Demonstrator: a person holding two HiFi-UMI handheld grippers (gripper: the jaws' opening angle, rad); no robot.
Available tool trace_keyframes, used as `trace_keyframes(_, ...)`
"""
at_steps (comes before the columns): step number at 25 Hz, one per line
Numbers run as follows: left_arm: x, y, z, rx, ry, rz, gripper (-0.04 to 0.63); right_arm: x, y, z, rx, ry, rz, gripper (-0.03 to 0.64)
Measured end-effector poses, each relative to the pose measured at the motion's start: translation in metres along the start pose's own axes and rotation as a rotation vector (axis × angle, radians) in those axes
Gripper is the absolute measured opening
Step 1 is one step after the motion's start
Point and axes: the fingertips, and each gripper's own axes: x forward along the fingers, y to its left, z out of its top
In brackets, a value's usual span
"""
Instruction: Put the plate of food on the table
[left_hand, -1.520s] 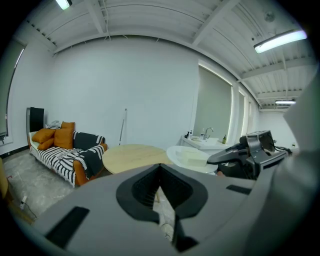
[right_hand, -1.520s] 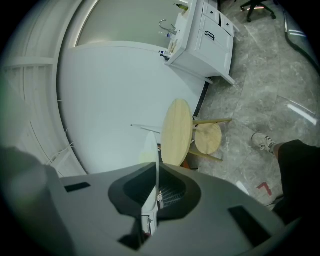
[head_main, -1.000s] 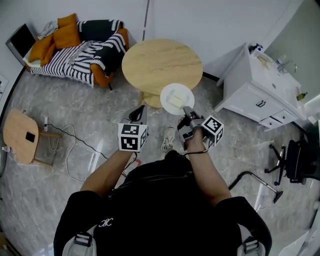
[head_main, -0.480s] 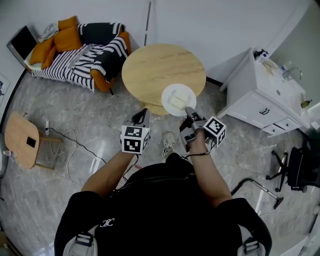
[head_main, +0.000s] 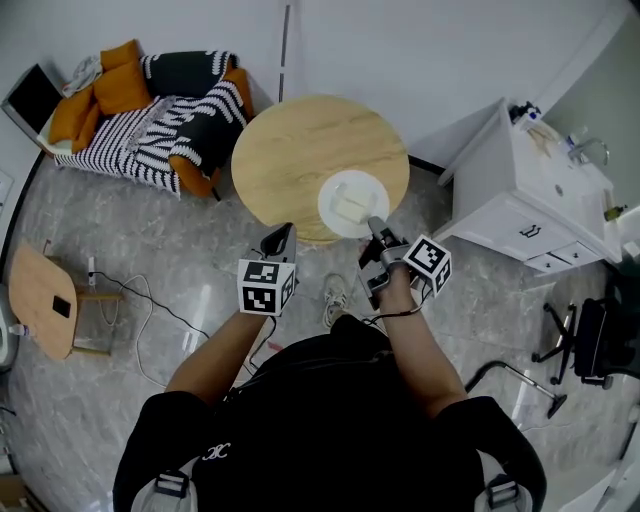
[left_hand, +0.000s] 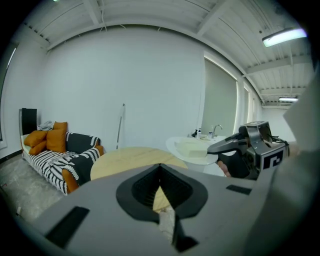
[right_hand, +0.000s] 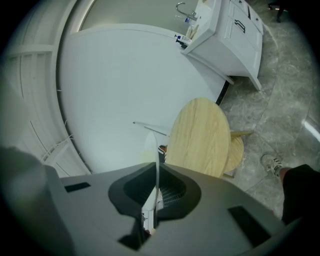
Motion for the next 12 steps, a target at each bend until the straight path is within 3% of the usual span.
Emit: trace_keyframes(12, 0.072, 0.018, 0.026, -0.022, 0.014, -0.01, 0.006, 0.057, 0.005, 0.056, -0.005, 0.013, -0.009, 0.015)
